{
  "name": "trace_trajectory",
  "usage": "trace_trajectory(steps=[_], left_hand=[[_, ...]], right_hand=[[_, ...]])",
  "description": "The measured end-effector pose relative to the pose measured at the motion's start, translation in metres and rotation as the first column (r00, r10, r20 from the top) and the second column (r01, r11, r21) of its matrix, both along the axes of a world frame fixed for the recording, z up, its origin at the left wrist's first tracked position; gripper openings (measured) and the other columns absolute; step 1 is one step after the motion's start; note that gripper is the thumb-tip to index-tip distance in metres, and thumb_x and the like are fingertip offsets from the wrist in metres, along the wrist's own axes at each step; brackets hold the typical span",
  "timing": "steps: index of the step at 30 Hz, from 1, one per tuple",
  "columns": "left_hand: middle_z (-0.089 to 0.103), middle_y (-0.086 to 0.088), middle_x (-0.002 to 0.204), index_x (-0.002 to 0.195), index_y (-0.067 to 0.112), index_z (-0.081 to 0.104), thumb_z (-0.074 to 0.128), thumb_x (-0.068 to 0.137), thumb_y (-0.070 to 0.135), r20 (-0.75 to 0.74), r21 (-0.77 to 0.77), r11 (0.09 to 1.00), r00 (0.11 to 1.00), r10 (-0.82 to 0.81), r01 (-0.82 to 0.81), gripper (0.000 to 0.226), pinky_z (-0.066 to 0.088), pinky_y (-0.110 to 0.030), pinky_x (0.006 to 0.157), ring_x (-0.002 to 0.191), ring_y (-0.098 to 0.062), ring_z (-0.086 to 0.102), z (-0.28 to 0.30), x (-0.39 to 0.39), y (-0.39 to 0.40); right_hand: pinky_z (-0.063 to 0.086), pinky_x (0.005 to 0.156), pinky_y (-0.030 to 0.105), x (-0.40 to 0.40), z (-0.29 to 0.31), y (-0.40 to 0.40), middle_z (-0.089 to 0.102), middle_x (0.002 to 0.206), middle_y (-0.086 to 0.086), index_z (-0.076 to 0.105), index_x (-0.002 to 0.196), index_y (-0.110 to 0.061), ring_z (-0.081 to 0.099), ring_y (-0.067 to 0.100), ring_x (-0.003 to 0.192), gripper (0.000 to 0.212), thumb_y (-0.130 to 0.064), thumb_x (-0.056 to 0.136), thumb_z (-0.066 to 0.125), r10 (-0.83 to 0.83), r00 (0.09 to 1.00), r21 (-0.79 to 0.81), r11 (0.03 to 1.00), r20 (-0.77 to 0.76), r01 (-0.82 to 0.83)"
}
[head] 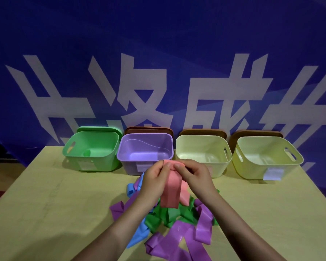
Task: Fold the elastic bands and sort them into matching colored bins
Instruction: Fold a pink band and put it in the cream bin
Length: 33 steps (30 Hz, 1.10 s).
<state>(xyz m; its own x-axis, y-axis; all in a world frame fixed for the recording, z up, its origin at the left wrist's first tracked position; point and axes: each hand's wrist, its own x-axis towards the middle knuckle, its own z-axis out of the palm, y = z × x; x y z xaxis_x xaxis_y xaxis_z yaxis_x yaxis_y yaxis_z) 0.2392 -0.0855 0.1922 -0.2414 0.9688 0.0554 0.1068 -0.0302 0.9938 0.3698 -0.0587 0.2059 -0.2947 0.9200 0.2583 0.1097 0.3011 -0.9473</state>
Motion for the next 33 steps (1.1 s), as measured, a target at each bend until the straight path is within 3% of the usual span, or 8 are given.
trace_trajectory(steps=[6,10,15,17,20,25,29,33], left_hand=[[0.066,-0.017,0.079,0.083,0.007,0.066,0.052,0.089,0.033,-0.048,0.068,0.995,0.996,0.075,-0.072,0.030,0.043,-0.024,0.066,0.070,-0.010,0.055,-0.003,0.003,-0.001],[0.074,-0.005,0.087,0.087,0.017,0.074,0.059,0.093,0.022,0.236,-0.063,0.996,0.969,0.077,-0.064,0.017,0.050,-0.028,0.077,0.085,-0.016,0.065,0.001,0.002,-0.001],[0.068,0.006,0.060,0.075,0.016,0.070,0.055,0.092,0.041,0.307,-0.196,0.980,0.948,0.085,-0.025,0.034,0.048,-0.018,0.057,0.061,-0.005,0.065,0.005,0.003,-0.003],[0.073,0.005,0.070,0.077,0.018,0.073,0.055,0.092,0.041,0.321,-0.196,0.980,0.943,0.085,-0.022,0.033,0.051,-0.021,0.066,0.071,-0.006,0.068,0.004,0.004,-0.004],[0.075,-0.005,0.094,0.090,0.021,0.077,0.059,0.087,0.047,0.366,-0.206,0.976,0.920,0.140,-0.067,0.031,0.055,-0.038,0.085,0.094,-0.021,0.070,0.005,0.002,-0.003],[0.075,-0.004,0.088,0.078,0.026,0.078,0.055,0.093,0.039,0.361,-0.216,0.974,0.922,0.140,-0.064,0.030,0.054,-0.036,0.082,0.091,-0.022,0.069,0.004,-0.001,0.001],[0.074,-0.010,0.096,0.096,0.014,0.074,0.053,0.096,0.029,0.352,-0.201,0.979,0.931,0.102,-0.031,0.026,0.050,-0.041,0.091,0.099,-0.026,0.068,0.004,-0.003,0.000],[0.073,0.003,0.088,0.084,0.030,0.075,0.059,0.082,0.035,0.293,-0.176,0.984,0.955,0.047,0.005,0.018,0.048,-0.034,0.082,0.092,-0.018,0.065,0.004,-0.004,-0.001]], right_hand=[[0.043,0.068,0.013,-0.005,-0.007,-0.002,0.069,0.079,-0.025,0.076,0.097,-0.025,0.063,0.000,0.077,0.019,-0.020,0.089,0.060,-0.107,0.992,0.156,0.983,0.074,0.094],[0.045,0.067,0.019,-0.009,-0.001,-0.004,0.072,0.081,-0.018,0.072,0.085,-0.040,0.063,0.000,0.074,0.034,-0.010,0.093,0.059,-0.068,0.998,0.021,0.997,-0.007,0.068],[0.045,0.069,0.019,-0.011,0.003,-0.001,0.074,0.088,-0.012,0.076,0.093,-0.028,0.063,0.001,0.079,0.023,-0.012,0.093,0.060,-0.045,0.997,-0.033,0.999,-0.070,0.043],[0.048,0.076,0.022,-0.012,0.000,0.001,0.072,0.093,-0.015,0.075,0.096,-0.035,0.064,0.004,0.089,0.025,-0.014,0.092,0.062,-0.045,0.998,0.013,0.999,-0.039,0.046],[0.042,0.072,0.014,-0.010,-0.005,0.005,0.064,0.082,-0.018,0.070,0.107,-0.037,0.058,0.004,0.079,0.025,-0.021,0.089,0.064,-0.076,0.993,0.167,0.984,0.095,0.059],[0.043,0.072,0.018,-0.002,-0.004,0.010,0.058,0.086,-0.003,0.068,0.116,-0.030,0.055,0.010,0.075,0.029,-0.021,0.088,0.061,0.022,0.977,0.251,0.965,0.210,-0.075],[0.041,0.076,0.015,0.004,0.001,0.012,0.059,0.091,0.003,0.068,0.118,-0.025,0.056,0.008,0.082,0.029,-0.023,0.091,0.056,0.134,0.968,0.152,0.974,0.213,-0.169],[0.043,0.078,0.015,0.003,0.002,0.010,0.064,0.086,-0.014,0.067,0.117,-0.021,0.058,-0.003,0.078,0.024,-0.021,0.096,0.055,0.098,0.985,-0.025,0.995,0.143,-0.095]])
